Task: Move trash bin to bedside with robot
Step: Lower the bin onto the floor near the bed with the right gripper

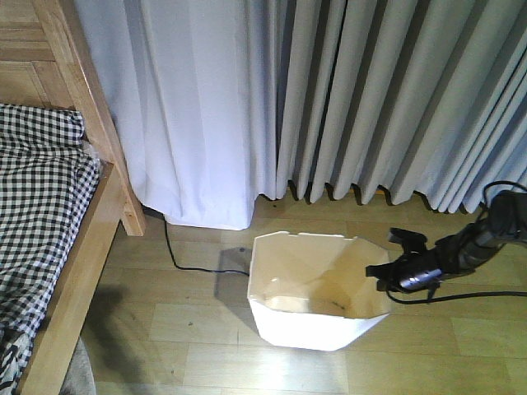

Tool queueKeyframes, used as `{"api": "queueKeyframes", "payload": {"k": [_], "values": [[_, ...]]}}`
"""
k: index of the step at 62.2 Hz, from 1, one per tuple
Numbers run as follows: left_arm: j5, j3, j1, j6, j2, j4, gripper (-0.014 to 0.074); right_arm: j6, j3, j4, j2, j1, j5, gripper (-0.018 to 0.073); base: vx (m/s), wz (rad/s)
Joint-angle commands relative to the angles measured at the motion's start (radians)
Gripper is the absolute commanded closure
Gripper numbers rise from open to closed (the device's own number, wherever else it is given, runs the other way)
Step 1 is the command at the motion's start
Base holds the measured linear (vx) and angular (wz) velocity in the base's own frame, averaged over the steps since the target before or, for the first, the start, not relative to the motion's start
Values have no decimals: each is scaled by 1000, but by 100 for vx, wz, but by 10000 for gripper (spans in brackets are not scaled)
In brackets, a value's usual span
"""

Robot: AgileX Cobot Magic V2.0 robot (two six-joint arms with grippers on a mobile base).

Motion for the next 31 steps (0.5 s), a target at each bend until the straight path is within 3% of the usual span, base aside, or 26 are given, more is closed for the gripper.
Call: {"api": "queueKeyframes", "payload": {"k": [1,31], "values": [[-78,28,-5,-9,-10,-3,602,7,-37,42,-62,28,165,562,0,0],[-78,28,-5,-9,-10,-3,602,64,-164,54,29,55,160,558,0,0]]}}
